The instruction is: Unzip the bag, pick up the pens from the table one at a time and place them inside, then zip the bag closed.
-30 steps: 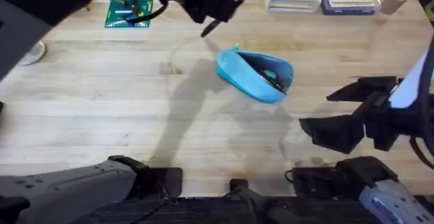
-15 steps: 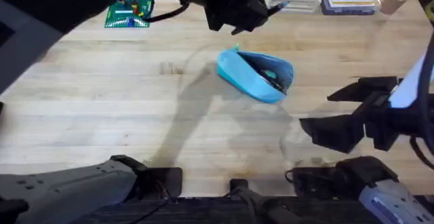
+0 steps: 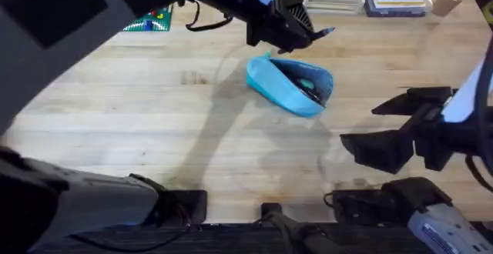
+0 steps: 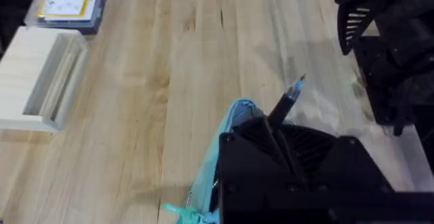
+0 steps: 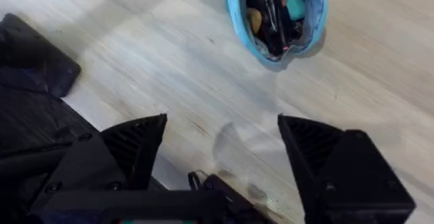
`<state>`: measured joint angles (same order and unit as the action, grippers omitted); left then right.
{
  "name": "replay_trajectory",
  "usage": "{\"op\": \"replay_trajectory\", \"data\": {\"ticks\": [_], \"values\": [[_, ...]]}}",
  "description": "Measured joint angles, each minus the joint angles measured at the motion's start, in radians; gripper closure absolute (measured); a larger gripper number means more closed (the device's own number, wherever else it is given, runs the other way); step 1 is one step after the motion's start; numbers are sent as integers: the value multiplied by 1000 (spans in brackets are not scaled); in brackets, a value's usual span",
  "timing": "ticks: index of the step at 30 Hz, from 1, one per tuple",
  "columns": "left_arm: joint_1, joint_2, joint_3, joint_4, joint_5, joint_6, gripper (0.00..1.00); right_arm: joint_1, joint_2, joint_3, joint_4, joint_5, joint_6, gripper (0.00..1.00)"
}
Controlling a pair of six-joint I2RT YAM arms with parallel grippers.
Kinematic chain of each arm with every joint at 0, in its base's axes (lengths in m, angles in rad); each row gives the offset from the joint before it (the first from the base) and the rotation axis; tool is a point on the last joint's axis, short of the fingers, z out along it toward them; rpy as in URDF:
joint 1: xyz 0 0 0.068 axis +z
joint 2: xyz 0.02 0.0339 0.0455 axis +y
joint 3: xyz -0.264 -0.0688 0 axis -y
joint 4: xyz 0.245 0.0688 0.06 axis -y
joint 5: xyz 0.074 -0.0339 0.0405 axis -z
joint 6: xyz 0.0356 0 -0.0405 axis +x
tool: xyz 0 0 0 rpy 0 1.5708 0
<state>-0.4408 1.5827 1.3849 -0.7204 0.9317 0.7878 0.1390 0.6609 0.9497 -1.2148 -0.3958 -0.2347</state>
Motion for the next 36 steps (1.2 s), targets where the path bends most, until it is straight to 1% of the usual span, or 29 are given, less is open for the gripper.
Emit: {"op": "replay_trajectory", "data": {"ticks": [5,13,23,31,36], "values": [[0,45,0,1,19,11,958,0,0,0,0,0,0,4],[0,113,0,3,19,16,958,0,0,0,0,0,0,4],[0,148,0,7,21,18,958,0,0,0,0,0,0,4],[0,223,0,6,22,17,958,0,0,0,0,0,0,5],[0,244,0,6,23,18,958,0,0,0,0,0,0,4]]}}
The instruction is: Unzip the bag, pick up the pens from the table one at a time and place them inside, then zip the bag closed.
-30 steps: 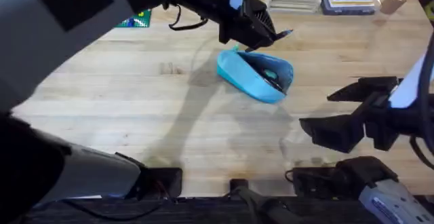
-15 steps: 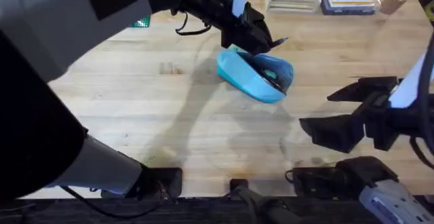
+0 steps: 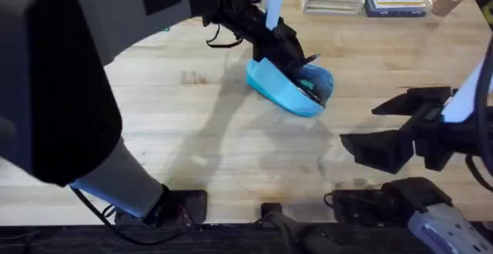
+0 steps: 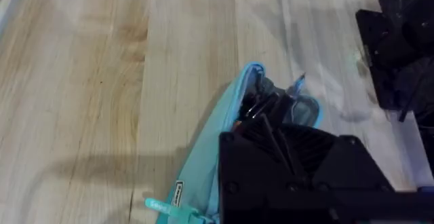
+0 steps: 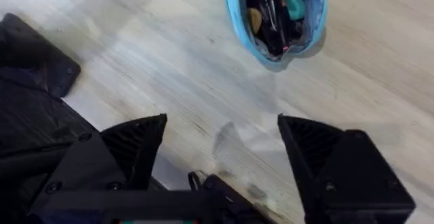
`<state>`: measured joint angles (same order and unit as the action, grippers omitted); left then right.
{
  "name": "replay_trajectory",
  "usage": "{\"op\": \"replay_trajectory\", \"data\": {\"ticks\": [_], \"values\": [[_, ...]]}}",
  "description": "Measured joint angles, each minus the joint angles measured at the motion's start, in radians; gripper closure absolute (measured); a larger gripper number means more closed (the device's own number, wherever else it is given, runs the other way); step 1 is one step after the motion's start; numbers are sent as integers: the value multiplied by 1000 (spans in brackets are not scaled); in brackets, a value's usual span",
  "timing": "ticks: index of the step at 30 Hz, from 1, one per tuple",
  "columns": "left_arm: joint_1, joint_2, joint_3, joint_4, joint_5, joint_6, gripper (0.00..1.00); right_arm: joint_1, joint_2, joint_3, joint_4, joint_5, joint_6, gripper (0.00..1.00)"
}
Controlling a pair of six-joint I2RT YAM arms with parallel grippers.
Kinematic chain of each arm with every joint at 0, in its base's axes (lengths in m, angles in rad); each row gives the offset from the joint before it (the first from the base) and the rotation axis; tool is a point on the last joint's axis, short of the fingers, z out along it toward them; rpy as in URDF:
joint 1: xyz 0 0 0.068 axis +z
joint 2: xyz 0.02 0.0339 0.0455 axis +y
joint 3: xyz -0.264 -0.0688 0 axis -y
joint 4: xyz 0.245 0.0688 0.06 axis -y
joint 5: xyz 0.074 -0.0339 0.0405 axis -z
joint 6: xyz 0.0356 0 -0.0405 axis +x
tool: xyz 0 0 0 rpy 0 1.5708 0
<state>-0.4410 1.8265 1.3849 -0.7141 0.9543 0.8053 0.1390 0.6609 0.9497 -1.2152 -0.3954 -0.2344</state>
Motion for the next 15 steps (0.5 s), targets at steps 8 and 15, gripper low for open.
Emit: {"op": "replay_trajectory", "data": {"ticks": [8,15], "values": [[0,11,0,-2,0,0,958,0,0,0,0,0,0,4],[0,12,0,-2,2,5,205,0,0,0,0,0,2,4]]}}
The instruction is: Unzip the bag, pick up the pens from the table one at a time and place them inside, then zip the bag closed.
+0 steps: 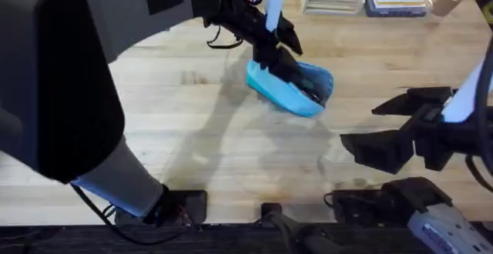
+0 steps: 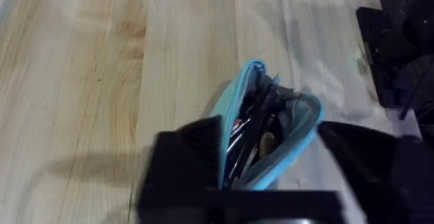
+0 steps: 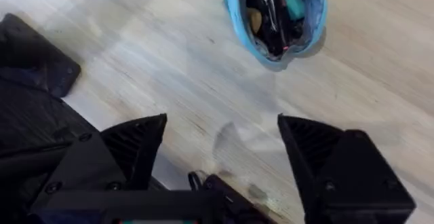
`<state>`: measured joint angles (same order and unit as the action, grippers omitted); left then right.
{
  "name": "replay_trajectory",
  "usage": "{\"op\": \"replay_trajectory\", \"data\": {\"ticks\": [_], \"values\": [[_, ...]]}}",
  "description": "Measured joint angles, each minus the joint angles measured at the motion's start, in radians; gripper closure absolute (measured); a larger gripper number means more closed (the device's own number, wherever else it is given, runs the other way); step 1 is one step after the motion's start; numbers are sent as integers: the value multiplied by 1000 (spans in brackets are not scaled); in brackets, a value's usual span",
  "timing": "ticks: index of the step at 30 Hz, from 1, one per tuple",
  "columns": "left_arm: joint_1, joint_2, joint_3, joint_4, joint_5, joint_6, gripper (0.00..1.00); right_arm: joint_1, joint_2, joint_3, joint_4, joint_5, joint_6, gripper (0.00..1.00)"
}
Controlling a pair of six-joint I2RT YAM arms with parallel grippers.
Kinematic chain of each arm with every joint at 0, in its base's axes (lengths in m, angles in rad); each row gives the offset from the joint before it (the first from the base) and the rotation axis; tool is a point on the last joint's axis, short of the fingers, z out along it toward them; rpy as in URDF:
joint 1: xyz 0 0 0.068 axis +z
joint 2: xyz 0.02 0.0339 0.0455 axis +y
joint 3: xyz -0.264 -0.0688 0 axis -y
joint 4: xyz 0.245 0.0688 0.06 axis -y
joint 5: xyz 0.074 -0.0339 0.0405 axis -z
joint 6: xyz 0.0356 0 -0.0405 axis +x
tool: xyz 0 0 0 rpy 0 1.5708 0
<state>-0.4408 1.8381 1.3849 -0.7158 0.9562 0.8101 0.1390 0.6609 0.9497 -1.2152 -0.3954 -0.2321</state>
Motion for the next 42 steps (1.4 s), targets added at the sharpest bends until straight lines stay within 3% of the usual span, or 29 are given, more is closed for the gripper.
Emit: {"op": "replay_trajectory", "data": {"ticks": [1,3,14,17,25,28,37,42], "values": [[0,0,0,-1,0,-1,74,0,0,0,0,0,0,4],[0,0,0,-2,1,-2,13,0,0,0,0,0,0,4],[0,0,0,-2,7,-4,7,0,0,0,0,0,0,4],[0,0,9,-3,21,-37,6,0,0,0,0,0,0,4],[16,0,169,-41,25,-134,6,0,0,0,0,0,0,4],[26,0,237,-117,-30,-144,6,0,0,0,0,0,0,5],[28,1,385,-396,-311,-158,6,0,0,0,0,0,0,4],[28,0,399,-440,-400,-160,5,0,0,0,0,1,0,4]]}}
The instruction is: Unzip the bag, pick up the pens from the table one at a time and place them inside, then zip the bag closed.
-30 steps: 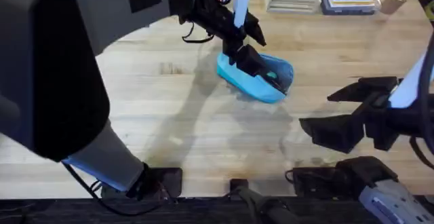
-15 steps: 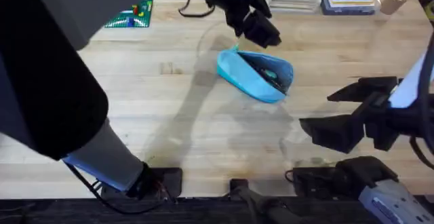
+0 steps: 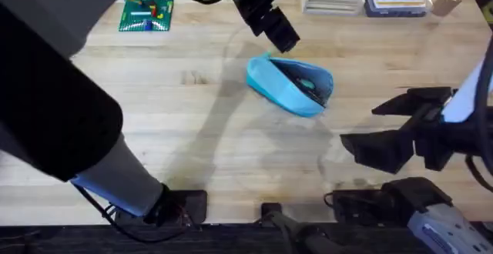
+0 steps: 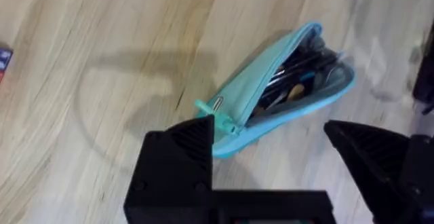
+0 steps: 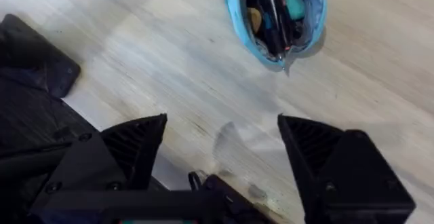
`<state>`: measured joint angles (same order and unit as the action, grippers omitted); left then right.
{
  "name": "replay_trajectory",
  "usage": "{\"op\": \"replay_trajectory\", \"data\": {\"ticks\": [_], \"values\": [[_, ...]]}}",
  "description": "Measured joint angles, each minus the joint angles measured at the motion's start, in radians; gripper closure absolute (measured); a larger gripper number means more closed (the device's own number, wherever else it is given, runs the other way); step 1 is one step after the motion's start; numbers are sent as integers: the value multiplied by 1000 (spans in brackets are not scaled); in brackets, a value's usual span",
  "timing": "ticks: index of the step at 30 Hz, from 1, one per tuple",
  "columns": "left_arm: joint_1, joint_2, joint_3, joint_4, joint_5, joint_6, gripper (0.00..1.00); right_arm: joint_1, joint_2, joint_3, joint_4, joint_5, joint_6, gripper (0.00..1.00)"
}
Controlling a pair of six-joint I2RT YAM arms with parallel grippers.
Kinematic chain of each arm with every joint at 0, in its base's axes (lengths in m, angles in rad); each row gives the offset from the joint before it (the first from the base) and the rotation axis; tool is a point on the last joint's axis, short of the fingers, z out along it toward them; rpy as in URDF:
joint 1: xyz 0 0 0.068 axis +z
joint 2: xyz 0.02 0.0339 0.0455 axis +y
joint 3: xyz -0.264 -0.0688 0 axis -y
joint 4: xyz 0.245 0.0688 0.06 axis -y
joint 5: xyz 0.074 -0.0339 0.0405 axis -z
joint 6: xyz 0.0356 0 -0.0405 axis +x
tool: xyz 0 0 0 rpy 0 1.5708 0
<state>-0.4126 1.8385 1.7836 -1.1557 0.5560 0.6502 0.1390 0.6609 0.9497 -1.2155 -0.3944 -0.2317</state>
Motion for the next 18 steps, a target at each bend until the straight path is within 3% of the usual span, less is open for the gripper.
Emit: {"op": "replay_trajectory", "data": {"ticks": [10,18], "values": [[3,0,0,-8,-50,-2,6,0,0,0,0,5,0,5],[36,0,0,-8,-78,-87,5,0,0,0,0,6,0,4]]}}
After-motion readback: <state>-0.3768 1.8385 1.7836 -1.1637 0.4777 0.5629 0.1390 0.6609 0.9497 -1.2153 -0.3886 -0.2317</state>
